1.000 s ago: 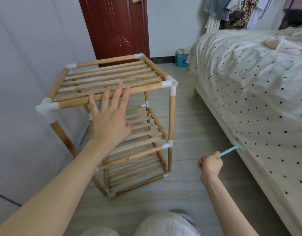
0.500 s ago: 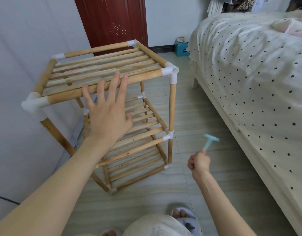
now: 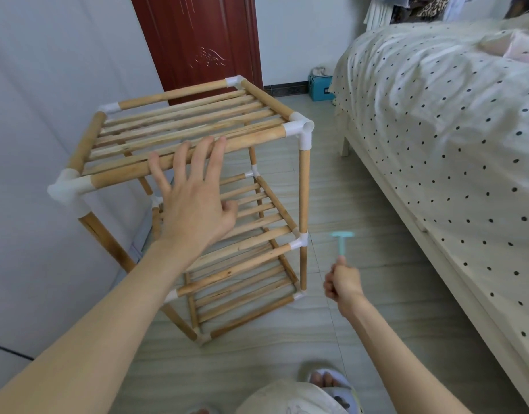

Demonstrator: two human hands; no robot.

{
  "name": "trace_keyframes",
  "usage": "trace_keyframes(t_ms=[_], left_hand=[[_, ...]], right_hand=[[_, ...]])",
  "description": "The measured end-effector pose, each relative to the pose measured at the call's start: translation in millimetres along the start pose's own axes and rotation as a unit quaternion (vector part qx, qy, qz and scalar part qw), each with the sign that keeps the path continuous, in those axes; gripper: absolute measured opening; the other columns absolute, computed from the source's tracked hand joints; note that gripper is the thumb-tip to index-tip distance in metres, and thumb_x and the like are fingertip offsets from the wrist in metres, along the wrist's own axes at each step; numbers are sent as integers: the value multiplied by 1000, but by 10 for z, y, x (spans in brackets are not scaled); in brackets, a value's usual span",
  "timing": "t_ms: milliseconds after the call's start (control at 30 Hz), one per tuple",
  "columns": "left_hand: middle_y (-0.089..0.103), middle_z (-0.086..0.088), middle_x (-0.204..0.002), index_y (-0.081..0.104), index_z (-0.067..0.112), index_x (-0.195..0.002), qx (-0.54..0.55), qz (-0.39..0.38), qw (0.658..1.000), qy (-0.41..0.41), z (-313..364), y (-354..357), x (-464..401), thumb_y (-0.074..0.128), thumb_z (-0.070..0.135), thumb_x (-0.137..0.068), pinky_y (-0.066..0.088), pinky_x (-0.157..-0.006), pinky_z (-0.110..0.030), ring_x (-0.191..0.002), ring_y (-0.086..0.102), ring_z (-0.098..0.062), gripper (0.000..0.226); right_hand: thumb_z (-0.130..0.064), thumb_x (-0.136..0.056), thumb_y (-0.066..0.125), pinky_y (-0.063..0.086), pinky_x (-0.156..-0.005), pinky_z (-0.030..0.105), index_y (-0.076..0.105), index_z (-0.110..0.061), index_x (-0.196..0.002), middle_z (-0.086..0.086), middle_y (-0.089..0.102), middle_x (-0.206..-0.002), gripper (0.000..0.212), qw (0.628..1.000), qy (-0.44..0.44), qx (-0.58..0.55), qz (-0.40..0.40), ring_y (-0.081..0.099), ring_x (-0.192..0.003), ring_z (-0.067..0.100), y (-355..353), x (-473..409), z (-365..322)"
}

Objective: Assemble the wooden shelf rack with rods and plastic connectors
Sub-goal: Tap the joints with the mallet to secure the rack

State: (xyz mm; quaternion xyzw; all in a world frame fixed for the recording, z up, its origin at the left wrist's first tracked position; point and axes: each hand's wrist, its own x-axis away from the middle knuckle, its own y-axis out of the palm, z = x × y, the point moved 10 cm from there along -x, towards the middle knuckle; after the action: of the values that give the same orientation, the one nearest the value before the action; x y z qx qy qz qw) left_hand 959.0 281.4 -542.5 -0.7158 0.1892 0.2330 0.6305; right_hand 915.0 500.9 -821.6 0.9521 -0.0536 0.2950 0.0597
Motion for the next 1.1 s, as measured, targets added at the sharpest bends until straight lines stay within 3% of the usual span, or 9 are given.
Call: trace_keyframes(t_ms=[67, 167, 300, 500, 600, 767, 867, 1000, 1100], left_hand=[[34, -3, -145, 30, 17, -144, 45, 20, 999, -1, -26, -43, -19, 49, 32, -75, -5, -109, -60, -135, 23, -26, 73], [44, 4, -137, 45, 19, -135, 149, 72, 986, -19, -88, -131, -28, 44, 37, -84, -12, -108, -52, -132, 27, -16, 54], [43, 17, -124, 51, 24, -127, 251, 100, 962, -28, -191, -149, -49, 34, 47, -89, -17, -108, -44, -127, 27, -1, 47], [40, 15, -133, 47, 24, -132, 218, 67, 974, 20, -411, -85, -45, 31, 52, -89, -20, -108, -38, -131, 19, 2, 54], [35, 15, -141, 39, 25, -138, 183, 36, 982, 38, -445, -35, -54, 28, 53, -90, -24, -107, -35, -138, 8, -2, 56], [-18, 25, -151, 3, 36, -148, 113, -30, 993, 1, -800, 189, -25, 0, 59, -93, -34, -103, -33, -138, -26, -3, 61], [-32, 24, -145, -15, 39, -144, 107, -107, 984, -98, -1348, 360, 53, -8, 61, -91, -24, -110, -40, -136, -29, -3, 58], [1, 7, -158, 8, 28, -150, 195, -164, 926, -277, -2009, 220, 231, 5, 51, -97, -8, -116, -45, -145, -3, -16, 59], [39, -10, -145, 40, 20, -138, 266, -68, 906, -322, -2053, -156, 176, 13, 44, -101, 16, -112, -39, -138, 27, -30, 52]], right_hand=[[-32, -103, 24, 31, -37, 19, 42, -15, -77, 2, 39, -57, 36, 998, -24, -18, 51, 34, -48, 13, -136, -56, -104], [-34, -103, 23, 47, -64, 27, 49, -12, -85, 8, 57, -74, 38, 996, -91, 19, 9, 53, -66, 17, -1, -80, -302], [-34, -103, 21, 36, -98, 27, 58, -16, -105, 2, 57, -115, 41, 974, -206, 63, -75, 50, -110, 14, 390, 15, -709], [-31, -103, 24, 35, -103, 35, 52, -6, -126, 14, 53, -131, 45, 965, -245, 80, -58, 48, -123, 23, 484, 86, -872], [-31, -103, 23, 35, -108, 44, 56, -12, -90, 18, 60, -111, 40, 967, -219, 49, -118, 54, -112, 26, 688, 167, -1022], [-28, -103, 26, 42, -102, 39, 57, -13, -83, 18, 63, -113, 39, 970, -184, 1, -157, 58, -112, 30, 879, 389, -797], [-28, -102, 28, 48, -93, 39, 58, -15, -75, 11, 66, -106, 43, 956, -137, 8, -259, 63, -100, 21, 1233, 664, -479], [-26, -102, 30, 53, -87, 40, 52, -10, -100, 9, 63, -117, 28, 937, -71, 48, -339, 59, -111, 22, 1486, 948, -249], [-26, -103, 27, 53, -81, 36, 48, -8, -95, 10, 63, -116, 29, 947, -95, 74, -298, 63, -98, 24, 1320, 932, -404]])
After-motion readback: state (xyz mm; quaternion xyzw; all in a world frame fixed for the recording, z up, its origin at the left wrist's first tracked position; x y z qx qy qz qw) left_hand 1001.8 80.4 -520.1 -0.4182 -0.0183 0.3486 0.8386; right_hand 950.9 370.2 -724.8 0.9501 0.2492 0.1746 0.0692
